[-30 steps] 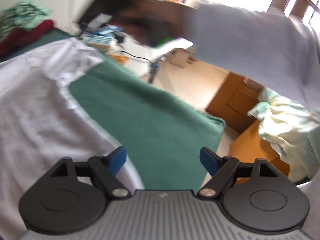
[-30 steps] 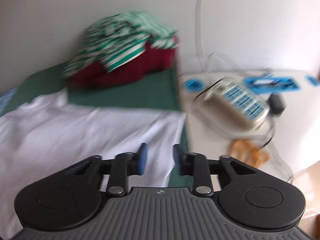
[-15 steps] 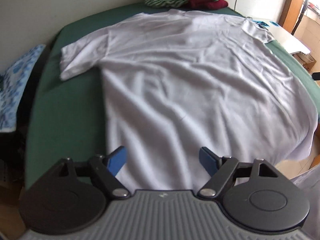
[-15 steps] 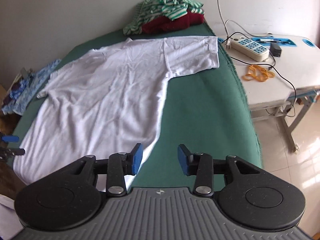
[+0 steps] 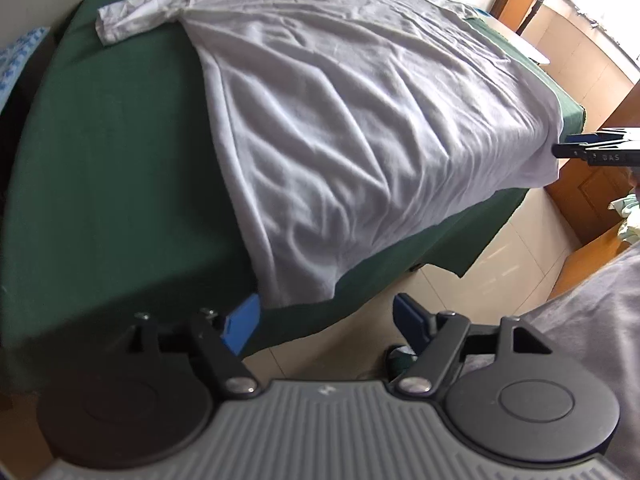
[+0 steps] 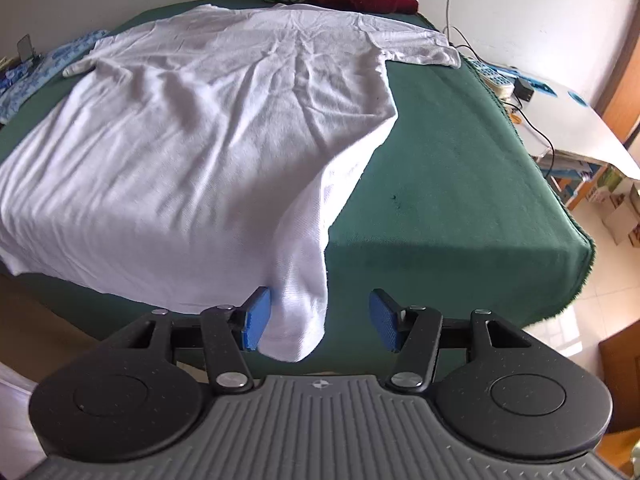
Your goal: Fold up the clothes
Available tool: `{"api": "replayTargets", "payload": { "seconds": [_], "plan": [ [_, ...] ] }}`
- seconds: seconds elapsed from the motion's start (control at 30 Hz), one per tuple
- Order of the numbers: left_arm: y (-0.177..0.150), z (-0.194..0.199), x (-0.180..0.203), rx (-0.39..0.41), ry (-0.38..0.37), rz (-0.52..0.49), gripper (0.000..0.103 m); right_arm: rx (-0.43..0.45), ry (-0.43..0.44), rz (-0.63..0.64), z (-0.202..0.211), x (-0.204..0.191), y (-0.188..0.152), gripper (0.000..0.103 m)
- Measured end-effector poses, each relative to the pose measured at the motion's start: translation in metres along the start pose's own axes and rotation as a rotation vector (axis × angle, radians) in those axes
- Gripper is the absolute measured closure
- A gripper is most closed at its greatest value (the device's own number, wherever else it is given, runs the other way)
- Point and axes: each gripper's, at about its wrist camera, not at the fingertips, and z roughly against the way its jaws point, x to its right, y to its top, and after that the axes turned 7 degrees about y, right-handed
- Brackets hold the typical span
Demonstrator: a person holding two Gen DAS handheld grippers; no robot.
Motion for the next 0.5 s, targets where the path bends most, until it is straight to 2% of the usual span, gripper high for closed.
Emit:
{"api": "replayTargets", "payload": {
  "seconds": [0.13, 0.23, 0.3, 0.33, 0.37, 0.4, 0.43, 0.47, 0.5],
  "plan": [
    [0.005, -0.022, -0.003, 0.034, 0.001, 0.026, 0.023, 0.002, 0.094, -0.029, -0.012, 0.017, 0.001, 0.047],
    [0.013, -0.035, -0.005, 0.04, -0.013, 0.071, 0.023, 0.003, 0.164, -0.052, -0.021, 0.03, 0.001, 0.054],
    [0.014, -0.04, -0.001, 0.036, -0.011, 0.075, 0.022, 0.003, 0.21, -0.065, -0.027, 0.038, 0.001, 0.067],
    [0.012, -0.041, 0.003, 0.037, 0.008, 0.05, 0.022, -0.013, 0.225, -0.052, -0.028, 0.038, 0.0, 0.08],
    [0.01, -0.042, 0.008, 0.039, 0.027, 0.025, 0.033, -0.032, 0.238, -0.032, -0.028, 0.038, -0.002, 0.094],
    [0.009, -0.043, 0.012, 0.037, 0.045, 0.003, 0.044, -0.051, 0.239, -0.013, -0.025, 0.039, -0.005, 0.096],
    [0.007, -0.044, 0.014, 0.025, 0.057, -0.011, 0.083, -0.07, 0.239, 0.007, -0.021, 0.039, -0.009, 0.098],
    [0.007, -0.043, 0.017, 0.016, 0.071, -0.018, 0.101, -0.088, 0.239, 0.026, -0.018, 0.039, -0.012, 0.098],
    [0.007, -0.039, 0.019, 0.022, 0.09, -0.024, 0.101, -0.095, 0.242, 0.031, -0.013, 0.042, -0.015, 0.098]
  ]
}}
